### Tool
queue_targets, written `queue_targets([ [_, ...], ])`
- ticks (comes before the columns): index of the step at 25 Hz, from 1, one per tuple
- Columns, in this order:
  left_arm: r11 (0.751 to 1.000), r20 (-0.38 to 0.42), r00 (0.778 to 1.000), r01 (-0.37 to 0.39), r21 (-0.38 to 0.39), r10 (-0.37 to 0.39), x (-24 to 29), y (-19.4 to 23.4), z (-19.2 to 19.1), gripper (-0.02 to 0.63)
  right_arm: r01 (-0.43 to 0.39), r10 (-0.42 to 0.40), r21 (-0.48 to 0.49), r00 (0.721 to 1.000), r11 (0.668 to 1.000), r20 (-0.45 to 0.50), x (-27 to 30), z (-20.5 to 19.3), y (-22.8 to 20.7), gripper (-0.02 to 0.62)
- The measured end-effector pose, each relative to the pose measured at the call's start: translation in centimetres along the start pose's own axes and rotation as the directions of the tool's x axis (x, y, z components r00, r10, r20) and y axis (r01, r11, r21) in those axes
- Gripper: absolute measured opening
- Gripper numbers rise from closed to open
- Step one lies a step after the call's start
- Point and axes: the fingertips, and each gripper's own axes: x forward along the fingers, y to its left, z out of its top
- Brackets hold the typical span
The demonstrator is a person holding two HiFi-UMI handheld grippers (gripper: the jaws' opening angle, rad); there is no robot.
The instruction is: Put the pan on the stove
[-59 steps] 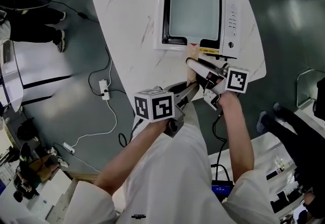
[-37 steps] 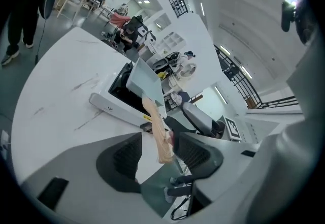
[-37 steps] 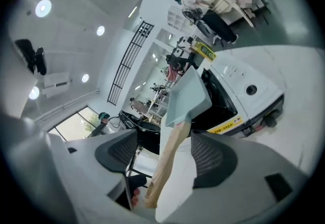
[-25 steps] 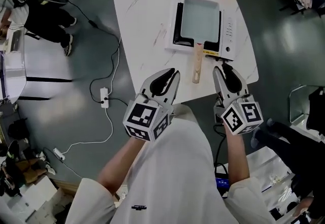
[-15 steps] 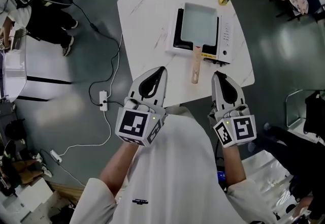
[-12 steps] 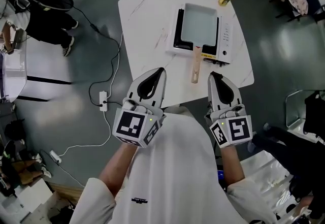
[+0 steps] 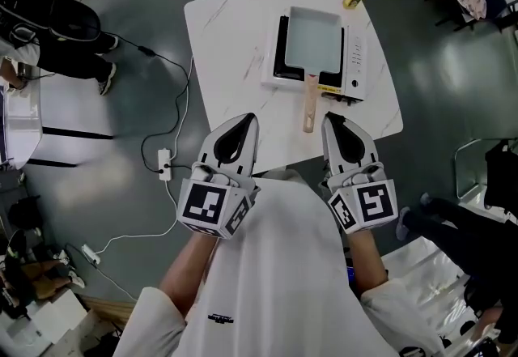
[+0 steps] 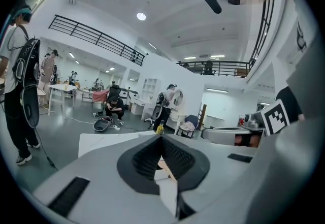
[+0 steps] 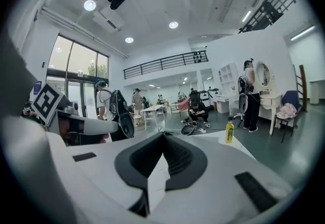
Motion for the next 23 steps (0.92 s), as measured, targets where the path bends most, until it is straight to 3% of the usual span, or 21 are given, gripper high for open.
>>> queue_targets([
  [23, 1.000, -0.015, 1.000, -0.002, -0.025, 0.002, -1.3, -0.8, -1.2, 0.002, 0.019, -0.020, -0.062, 0.999, 0.998, -0.028, -1.6, -0.9, 0.3, 0.004],
])
